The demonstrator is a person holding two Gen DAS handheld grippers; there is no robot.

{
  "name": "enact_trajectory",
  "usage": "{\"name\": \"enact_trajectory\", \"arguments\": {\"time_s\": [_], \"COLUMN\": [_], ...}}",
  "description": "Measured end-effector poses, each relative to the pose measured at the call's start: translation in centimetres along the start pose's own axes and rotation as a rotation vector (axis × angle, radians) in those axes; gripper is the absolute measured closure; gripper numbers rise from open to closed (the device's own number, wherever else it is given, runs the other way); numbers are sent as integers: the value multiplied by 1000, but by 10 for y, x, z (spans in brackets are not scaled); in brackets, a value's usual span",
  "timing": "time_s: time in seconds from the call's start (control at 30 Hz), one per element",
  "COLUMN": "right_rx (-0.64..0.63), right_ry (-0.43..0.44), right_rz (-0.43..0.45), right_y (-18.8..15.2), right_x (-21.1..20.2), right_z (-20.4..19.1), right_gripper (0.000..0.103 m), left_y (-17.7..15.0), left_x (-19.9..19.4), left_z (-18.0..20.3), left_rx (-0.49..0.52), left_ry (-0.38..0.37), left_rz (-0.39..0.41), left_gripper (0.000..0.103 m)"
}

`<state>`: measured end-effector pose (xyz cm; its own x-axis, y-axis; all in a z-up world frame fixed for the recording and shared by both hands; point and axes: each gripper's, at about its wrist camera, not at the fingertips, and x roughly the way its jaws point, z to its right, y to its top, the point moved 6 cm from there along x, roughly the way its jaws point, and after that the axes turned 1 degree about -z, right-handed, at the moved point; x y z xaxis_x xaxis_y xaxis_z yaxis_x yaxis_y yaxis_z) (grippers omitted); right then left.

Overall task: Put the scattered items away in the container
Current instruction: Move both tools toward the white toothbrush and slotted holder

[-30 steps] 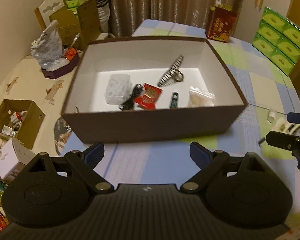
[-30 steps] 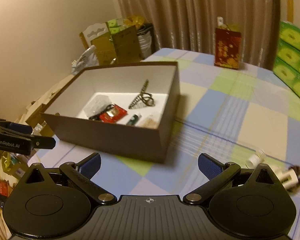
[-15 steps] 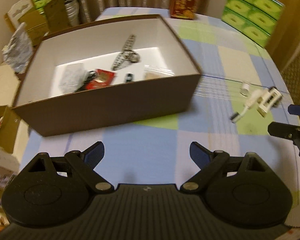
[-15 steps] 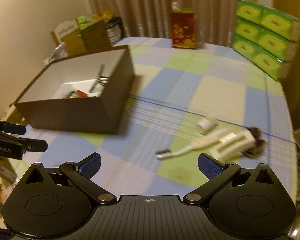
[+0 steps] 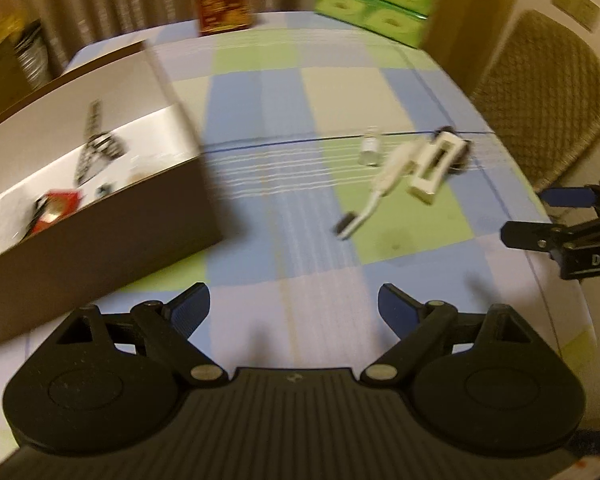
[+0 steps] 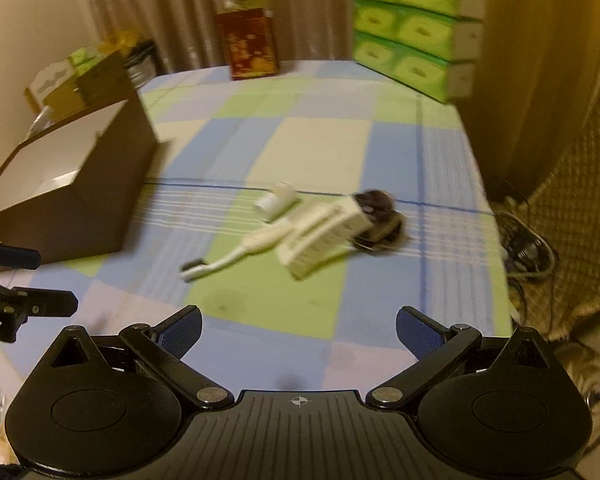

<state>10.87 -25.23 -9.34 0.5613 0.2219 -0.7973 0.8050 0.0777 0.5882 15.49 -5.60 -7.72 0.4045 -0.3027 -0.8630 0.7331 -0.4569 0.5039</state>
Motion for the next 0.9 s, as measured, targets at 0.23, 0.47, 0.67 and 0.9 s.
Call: {"name": "enact_trajectory", "arguments": {"time_s": [0.23,0.47,0.67,0.9], "right_rx": [67,106,143,177], "right_ry": [-31,-45,-51,-48], "right_rz": [-19,-29,-44,-51], "right_y": [-2,1,2,5], "right_x": [6,17,27,36], "right_z": [38,62,77,87], "right_gripper": [2,2,2,2], "left_y": [24,49,64,82], "left_x": [31,79,115,144], "left_z": [42,69,81,88], "left_rx": [135,289,391,448], "left_ry": [-51,-103,-144,-156], "left_rz": [13,18,10,2], "left_gripper": [22,40,55,61]}}
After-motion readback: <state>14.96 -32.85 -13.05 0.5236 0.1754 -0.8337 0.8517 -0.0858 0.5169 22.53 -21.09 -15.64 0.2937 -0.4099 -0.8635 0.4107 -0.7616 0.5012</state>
